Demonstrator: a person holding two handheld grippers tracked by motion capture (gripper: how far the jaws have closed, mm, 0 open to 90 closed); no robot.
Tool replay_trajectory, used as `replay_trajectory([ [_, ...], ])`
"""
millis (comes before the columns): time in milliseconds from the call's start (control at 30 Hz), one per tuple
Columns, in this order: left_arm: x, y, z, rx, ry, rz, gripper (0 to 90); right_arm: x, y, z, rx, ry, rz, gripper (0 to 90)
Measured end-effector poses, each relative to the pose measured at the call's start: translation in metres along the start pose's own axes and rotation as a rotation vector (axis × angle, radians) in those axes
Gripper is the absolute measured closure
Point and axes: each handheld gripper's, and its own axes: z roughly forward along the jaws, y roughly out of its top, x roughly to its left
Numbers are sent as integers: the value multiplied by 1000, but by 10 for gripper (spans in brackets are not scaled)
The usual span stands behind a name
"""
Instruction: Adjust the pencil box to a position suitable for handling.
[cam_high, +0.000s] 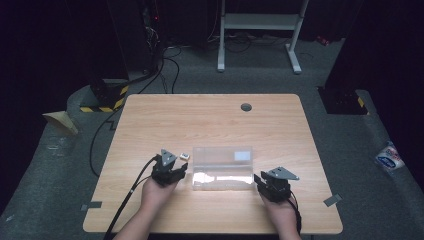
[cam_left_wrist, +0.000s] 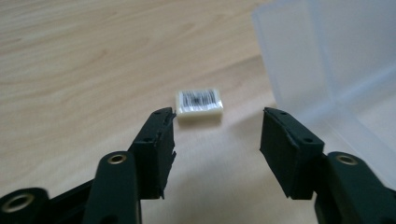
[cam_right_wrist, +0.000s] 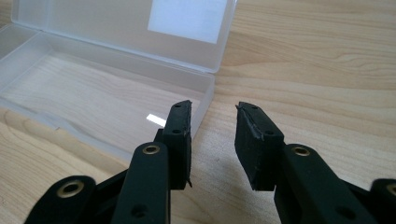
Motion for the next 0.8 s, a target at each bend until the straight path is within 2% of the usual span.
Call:
replay_trajectory([
  [33,2,6,13,23,12,-3,424,0,-1,0,4,4,9,654],
  [67,2,8,20,42,10,-4,421,0,-1,0,5,4,11,654],
  [133,2,9,25,50,17,-4,423,0,-1,0,3,5,12,654],
  [233,2,10,36,88,19,-3,497,0,-2,0,6,13,10,665],
  [267,2,10,37,94,25,5,583,0,-2,0,15,25,12,674],
  [300,2,10,37,94,25,5,585,0,-2,0,15,25,12,674],
  [333,3,10,34,104,31,16,587,1,-2,0,24,43,24,682],
  [433,5,6,30,107,35,33,589,4,-1,0,29,53,32,682],
  [567,18,-8,13,101,49,33,589,7,0,-2,15,78,44,666],
  [600,27,-17,2,97,52,32,588,10,1,-3,5,80,50,647],
  [667,31,-22,-3,95,57,36,589,13,2,-3,5,86,63,622],
  [800,46,-41,-25,87,69,41,587,19,5,7,28,62,59,601],
])
